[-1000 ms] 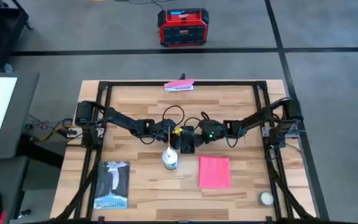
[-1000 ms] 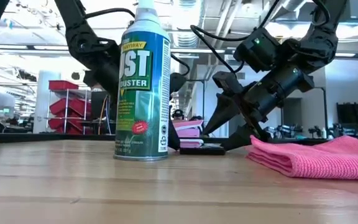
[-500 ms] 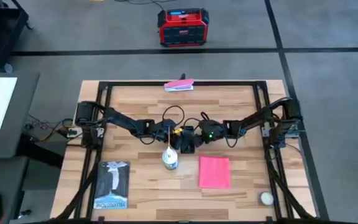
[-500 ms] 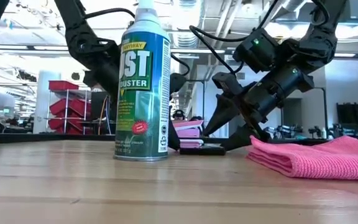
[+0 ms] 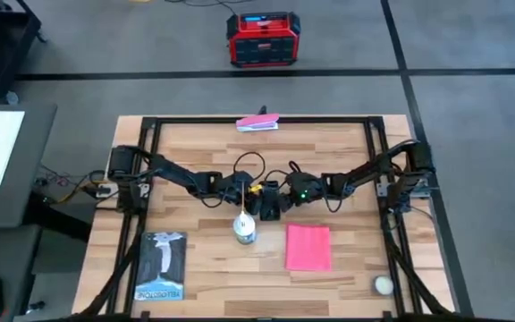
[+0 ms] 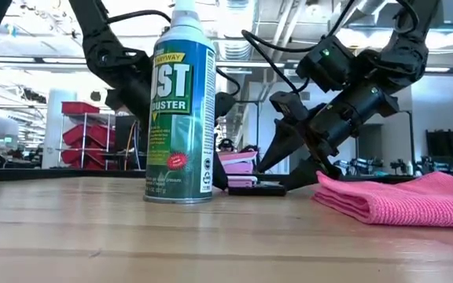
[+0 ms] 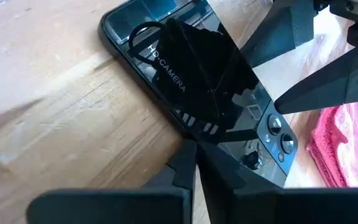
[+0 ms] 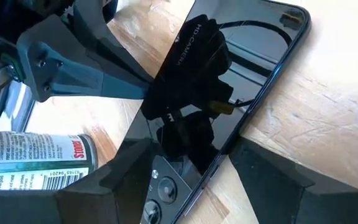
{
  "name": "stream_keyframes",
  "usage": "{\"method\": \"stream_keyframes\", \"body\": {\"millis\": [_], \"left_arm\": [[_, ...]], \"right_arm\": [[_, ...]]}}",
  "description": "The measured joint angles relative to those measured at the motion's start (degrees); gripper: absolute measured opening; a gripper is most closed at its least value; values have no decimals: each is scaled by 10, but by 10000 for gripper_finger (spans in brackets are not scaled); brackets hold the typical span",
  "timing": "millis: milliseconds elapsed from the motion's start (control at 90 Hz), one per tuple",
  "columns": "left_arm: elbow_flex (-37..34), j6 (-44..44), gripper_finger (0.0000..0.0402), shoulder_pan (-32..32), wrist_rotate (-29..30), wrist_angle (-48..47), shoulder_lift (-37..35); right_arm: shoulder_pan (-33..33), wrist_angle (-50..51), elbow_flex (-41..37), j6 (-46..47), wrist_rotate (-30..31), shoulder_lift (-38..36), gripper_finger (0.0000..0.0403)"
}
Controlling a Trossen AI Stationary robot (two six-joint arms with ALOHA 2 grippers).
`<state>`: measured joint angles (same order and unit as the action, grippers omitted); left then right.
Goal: Apply microfiber cloth
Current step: Prepare the black cellphone
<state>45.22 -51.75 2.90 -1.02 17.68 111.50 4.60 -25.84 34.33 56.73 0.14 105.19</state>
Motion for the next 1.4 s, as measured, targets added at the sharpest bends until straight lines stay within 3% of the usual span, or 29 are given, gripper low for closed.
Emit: {"method": "stream_keyframes", "body": {"millis": [456,1022,1133,1278,1400], "left_arm": [[-1,2,0,-2,38,12,5],[10,-2,0,-7,43,44,21],[10,-2,0,-7,43,44,21],[8,-1,0,-12,46,58,21],[16,26,0,-18,59,98,33]], "right_arm": [[2,3,1,-4,-1,0,220],[-1,-10,2,-15,-4,2,217],[-2,-5,2,-38,6,3,173],[1,-23,2,-45,22,5,46],[6,-49,3,-70,19,8,38]]}}
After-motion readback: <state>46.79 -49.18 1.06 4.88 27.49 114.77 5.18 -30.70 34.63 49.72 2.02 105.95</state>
